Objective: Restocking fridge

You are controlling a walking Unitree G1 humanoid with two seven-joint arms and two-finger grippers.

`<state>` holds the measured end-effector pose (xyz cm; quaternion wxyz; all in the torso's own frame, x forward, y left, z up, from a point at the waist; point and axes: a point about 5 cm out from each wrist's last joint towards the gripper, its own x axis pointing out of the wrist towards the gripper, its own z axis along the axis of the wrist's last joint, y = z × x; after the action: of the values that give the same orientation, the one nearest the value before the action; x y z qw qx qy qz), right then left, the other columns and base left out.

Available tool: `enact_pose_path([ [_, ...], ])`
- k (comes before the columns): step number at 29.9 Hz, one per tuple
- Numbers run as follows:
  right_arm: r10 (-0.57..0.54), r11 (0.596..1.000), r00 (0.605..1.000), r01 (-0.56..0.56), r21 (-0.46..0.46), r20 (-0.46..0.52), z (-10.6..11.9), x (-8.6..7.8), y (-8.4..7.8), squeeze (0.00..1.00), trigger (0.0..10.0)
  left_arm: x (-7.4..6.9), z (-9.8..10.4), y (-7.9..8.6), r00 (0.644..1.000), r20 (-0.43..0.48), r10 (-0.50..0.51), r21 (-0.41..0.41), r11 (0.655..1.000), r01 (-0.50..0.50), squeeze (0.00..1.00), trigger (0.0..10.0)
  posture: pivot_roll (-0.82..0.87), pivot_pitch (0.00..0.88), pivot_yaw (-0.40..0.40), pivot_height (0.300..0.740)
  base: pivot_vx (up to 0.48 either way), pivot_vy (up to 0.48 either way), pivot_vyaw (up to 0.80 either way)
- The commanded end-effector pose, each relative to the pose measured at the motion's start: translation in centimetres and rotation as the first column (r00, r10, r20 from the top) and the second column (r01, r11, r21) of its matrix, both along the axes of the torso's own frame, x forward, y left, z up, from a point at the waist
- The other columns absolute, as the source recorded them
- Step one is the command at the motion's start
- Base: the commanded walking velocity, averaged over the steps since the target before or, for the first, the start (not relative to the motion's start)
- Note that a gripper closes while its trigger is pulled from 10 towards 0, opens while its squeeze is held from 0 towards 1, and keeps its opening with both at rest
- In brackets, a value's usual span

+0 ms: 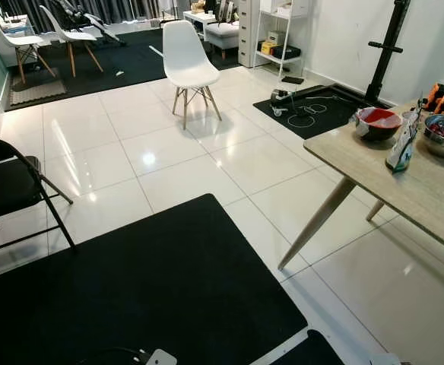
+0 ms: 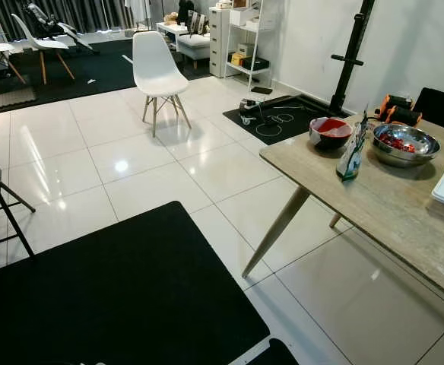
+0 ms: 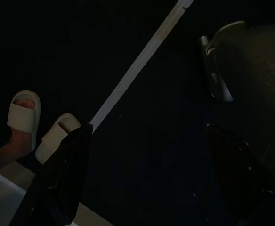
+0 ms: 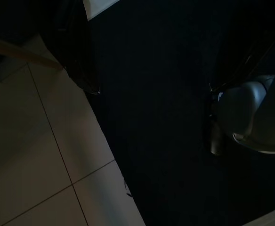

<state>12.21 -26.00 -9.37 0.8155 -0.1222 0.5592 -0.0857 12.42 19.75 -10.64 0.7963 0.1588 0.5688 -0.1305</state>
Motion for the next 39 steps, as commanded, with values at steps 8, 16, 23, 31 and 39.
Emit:
enact_pose_path([
  [8, -0.037, 0.999, 0.999, 0.037, 0.006, -0.001, -0.1, -0.4, 0.1, 0.0, 10.0, 0.8, 0.3, -0.1, 1.0, 0.016, -0.026, -0.004, 1.0, 0.026, 0.0, 10.0, -0.03, 0.0, 0.037, 0.74, 0.0, 0.0, 0.0],
  [16, -0.041, 0.999, 0.999, 0.041, 0.011, -0.015, -0.3, -1.0, 0.2, 0.0, 10.0, 1.3, 0.3, -0.6, 0.999, 0.026, -0.037, -0.016, 0.999, 0.038, 0.0, 10.0, -0.03, 0.0, 0.028, 0.74, 0.0, 0.0, 0.0],
  [23, -0.034, 0.999, 0.999, 0.034, 0.008, -0.006, -0.3, -0.9, 0.0, 0.0, 10.0, 0.7, 0.1, -0.9, 0.999, 0.008, -0.046, -0.022, 0.999, 0.046, 0.0, 10.0, -0.02, 0.0, 0.018, 0.74, 0.0, 0.0, 0.0],
  [31, -0.005, 1.0, 1.0, 0.005, 0.005, -0.024, -0.4, -1.3, 0.1, 0.0, 10.0, 0.0, -0.2, -1.2, 0.998, -0.016, -0.06, -0.019, 0.998, 0.059, 0.0, 10.0, -0.03, 0.0, 0.008, 0.74, 0.0, 0.0, 0.0],
  [39, -0.018, 1.0, 0.997, 0.018, -0.002, -0.07, -0.8, -3.4, -0.3, 0.0, 10.0, -1.1, -0.4, -0.8, 0.997, -0.041, -0.063, -0.01, 0.998, 0.063, 0.0, 10.0, -0.04, 0.0, 0.016, 0.74, 0.0, 0.0, 0.0],
])
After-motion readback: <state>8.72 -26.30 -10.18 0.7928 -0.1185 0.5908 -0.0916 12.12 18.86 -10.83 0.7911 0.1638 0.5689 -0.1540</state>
